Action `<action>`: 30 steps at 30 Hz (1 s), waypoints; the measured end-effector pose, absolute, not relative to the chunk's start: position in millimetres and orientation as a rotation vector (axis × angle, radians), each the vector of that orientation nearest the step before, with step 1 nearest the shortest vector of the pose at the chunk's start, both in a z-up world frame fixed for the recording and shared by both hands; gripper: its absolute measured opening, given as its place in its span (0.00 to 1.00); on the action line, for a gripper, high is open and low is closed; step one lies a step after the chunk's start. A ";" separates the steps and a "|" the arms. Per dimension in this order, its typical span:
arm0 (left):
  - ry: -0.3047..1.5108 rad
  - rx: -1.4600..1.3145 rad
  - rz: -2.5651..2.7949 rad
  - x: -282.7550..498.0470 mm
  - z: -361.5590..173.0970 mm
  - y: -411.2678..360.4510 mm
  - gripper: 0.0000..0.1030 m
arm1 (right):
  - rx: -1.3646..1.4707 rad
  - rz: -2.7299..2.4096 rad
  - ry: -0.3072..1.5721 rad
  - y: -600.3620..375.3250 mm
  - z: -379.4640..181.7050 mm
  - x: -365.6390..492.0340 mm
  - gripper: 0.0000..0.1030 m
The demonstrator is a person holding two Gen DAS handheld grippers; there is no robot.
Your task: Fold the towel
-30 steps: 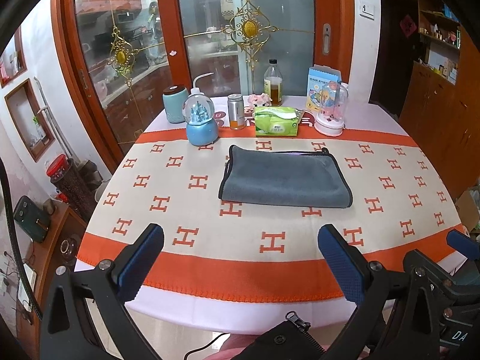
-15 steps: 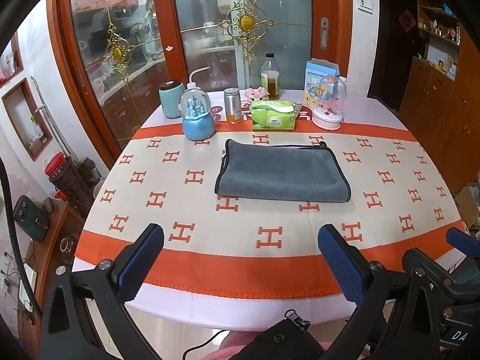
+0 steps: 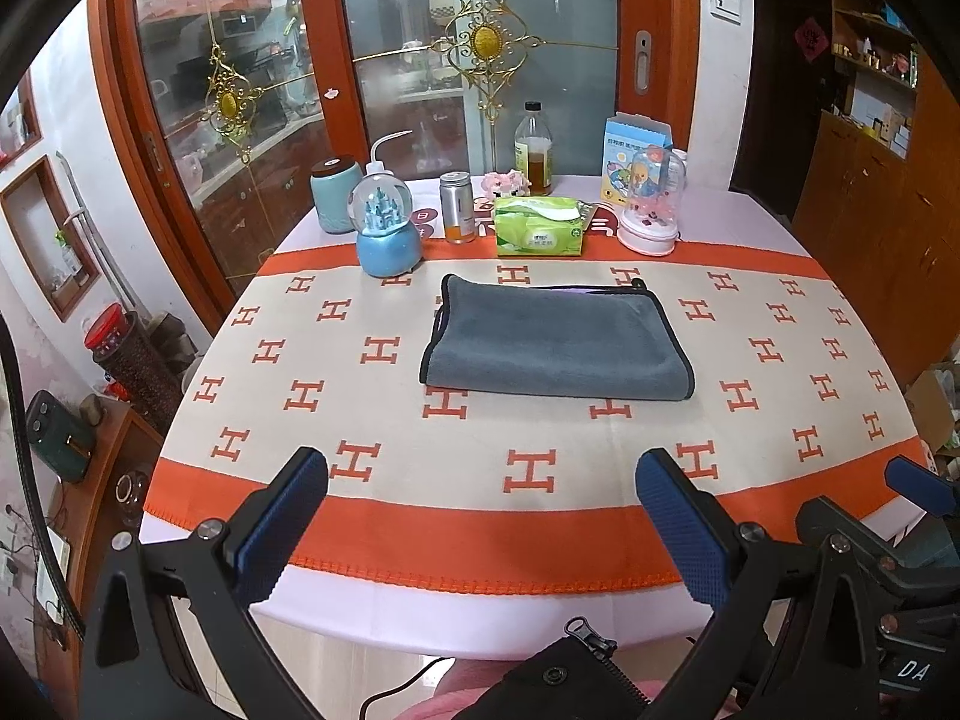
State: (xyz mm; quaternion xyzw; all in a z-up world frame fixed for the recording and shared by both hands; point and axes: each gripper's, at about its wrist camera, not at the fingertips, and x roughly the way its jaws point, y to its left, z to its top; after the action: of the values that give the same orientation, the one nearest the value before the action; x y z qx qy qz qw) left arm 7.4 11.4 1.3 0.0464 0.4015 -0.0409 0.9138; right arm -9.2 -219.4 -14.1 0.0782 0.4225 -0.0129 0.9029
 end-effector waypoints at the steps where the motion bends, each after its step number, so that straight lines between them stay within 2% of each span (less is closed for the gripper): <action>1: 0.826 0.096 -0.085 6.9 1.2 11.0 0.99 | 0.162 -0.027 0.873 -219.3 -14.2 -9.3 1.00; 30: 0.824 0.101 -0.085 6.4 2.2 4.9 0.99 | 0.166 -0.024 0.876 -222.6 -14.1 -9.9 1.00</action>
State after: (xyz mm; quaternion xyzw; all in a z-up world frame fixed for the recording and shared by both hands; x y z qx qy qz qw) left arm 6.4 4.9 2.2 0.0491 0.4003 -0.0414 0.9141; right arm -9.9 -222.6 -14.1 0.0800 0.4237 -0.0117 0.9022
